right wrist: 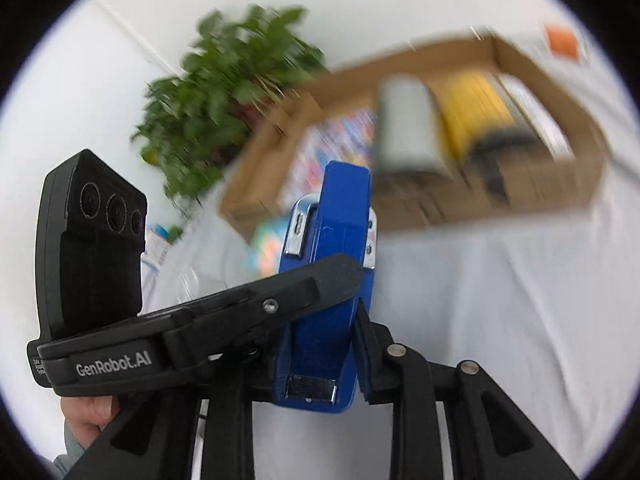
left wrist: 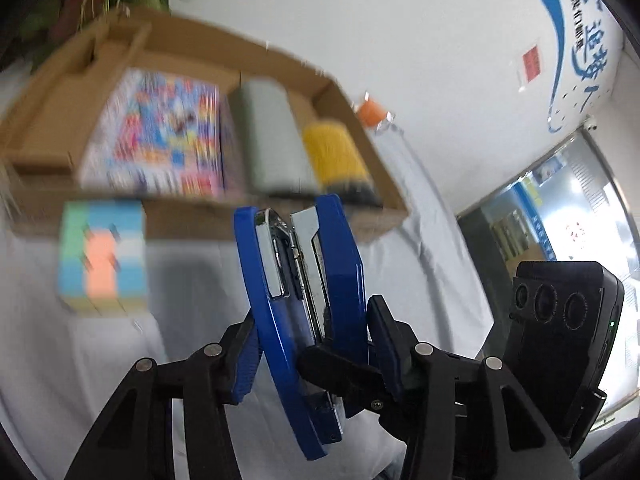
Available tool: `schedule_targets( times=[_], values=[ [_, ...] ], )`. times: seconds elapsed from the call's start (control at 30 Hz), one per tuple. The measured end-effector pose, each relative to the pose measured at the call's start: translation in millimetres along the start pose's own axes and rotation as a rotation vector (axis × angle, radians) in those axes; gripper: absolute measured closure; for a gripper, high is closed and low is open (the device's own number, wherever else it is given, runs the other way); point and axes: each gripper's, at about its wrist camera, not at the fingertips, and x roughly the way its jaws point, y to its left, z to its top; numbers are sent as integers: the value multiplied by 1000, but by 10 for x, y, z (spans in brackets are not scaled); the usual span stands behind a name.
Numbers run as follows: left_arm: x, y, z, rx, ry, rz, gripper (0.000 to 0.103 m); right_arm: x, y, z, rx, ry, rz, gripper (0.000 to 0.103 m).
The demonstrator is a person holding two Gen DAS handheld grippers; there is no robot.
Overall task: Organize rigid objects
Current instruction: 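Lower the blue stapler upright into the box beside the board game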
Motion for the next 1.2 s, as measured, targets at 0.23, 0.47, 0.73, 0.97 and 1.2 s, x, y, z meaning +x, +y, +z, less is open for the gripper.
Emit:
schedule_targets(
  times=[0.23,0.47,0.73,0.97,1.2],
  values=[
    [-634,194,900,53,-116,8,57,411,341,728,-17,-59,40,78],
    [-434,846,1641,-20,-23,20,56,1252,68,872,114,62,6,78],
    [-241,1366,1676,-60,24,72,31,1515,107,674,166,56,-94,79],
    [-857,1208,1656,-1,-146,182,31,1618,297,637,127,39,-165,76],
    [-1438,1041,1198,31,-213,229,26,999,470,382,-103,-61,-193,20]
  ],
)
